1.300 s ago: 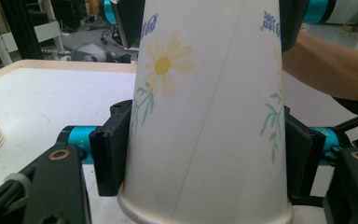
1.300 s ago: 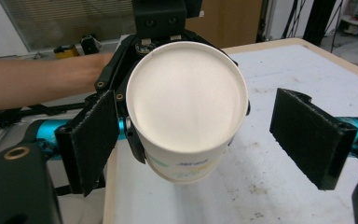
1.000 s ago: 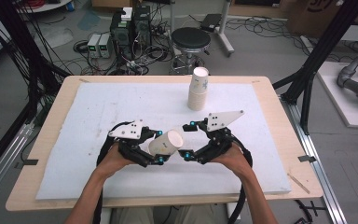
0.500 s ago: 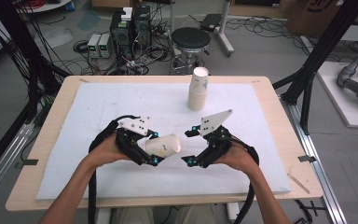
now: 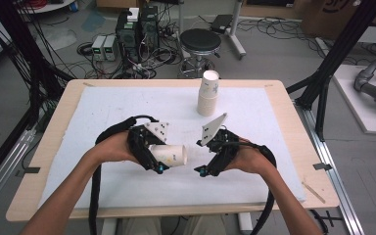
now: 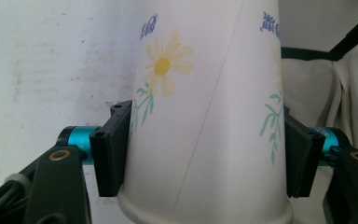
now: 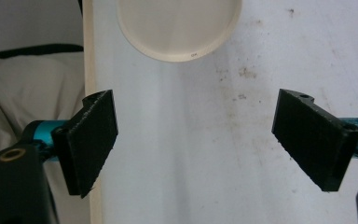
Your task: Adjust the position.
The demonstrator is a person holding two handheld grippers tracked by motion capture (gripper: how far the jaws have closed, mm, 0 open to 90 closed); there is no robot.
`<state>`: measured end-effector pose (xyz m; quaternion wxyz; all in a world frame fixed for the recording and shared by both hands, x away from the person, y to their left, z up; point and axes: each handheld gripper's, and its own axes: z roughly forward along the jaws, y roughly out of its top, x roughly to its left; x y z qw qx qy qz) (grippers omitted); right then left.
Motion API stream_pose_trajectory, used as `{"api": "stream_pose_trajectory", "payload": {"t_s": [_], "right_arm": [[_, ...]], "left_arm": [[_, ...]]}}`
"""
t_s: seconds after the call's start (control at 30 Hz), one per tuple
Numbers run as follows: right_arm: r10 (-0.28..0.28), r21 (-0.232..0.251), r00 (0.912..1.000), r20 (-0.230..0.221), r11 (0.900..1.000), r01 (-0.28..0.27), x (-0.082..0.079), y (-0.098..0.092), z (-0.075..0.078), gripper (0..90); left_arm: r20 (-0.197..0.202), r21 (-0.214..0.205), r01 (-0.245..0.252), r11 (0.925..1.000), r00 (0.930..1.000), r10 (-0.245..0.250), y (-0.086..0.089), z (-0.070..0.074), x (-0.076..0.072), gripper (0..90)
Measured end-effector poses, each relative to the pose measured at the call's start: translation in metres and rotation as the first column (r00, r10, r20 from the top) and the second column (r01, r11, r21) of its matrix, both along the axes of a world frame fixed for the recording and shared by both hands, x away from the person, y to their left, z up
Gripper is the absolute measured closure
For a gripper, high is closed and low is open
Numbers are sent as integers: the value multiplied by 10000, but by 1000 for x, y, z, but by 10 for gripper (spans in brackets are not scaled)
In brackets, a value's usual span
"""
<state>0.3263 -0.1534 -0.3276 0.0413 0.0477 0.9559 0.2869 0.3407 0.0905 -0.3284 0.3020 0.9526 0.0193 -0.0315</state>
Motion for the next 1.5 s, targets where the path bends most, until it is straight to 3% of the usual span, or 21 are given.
{"api": "stream_pose_trajectory", "payload": {"t_s": [0.4, 0.87, 0.93, 1.07, 1.33, 1.4, 1.43, 1.47, 1.5], "right_arm": [[275, -469, 9996, -33, 9985, -276, 0, 15, 3, 148], [609, -393, 9979, 214, 9974, -600, -4, 27, 6, 158], [648, -394, 9976, 234, 9972, -639, -4, 29, 6, 195], [592, -493, 9974, 420, 9971, -571, -4, 31, 8, 366], [585, -355, 9976, 382, 9977, -572, -3, 32, 4, 382], [636, -310, 9973, 373, 9976, -624, -2, 32, 3, 382], [643, -303, 9973, 352, 9975, -632, -2, 32, 3, 382], [632, -352, 9977, 265, 9974, -622, -2, 31, 3, 382], [597, -418, 9979, 267, 9974, -585, -3, 31, 3, 382]], "left_arm": [[52, 439, 256, 9987, 9997, -258, -21, 1, 3, 308], [120, 677, 304, 9972, 9994, -313, -27, -2, 5, 308], [43, 615, 201, 9979, 9998, -204, -27, -2, 4, 308], [123, 702, 330, 9970, 9993, -340, -29, -4, 3, 314], [20, 537, 272, 9982, 9996, -274, -26, -8, 4, 307], [-111, 214, 240, 9995, 9997, -238, -25, -10, 4, 276], [-436, -122, 320, 9994, 9985, -325, -24, -11, 5, 191], [-436, -122, 320, 9994, 9985, -325, -24, -11, 5, 38], [-478, -524, 273, 9983, 9984, -298, -22, -10, 5, 19]]}}
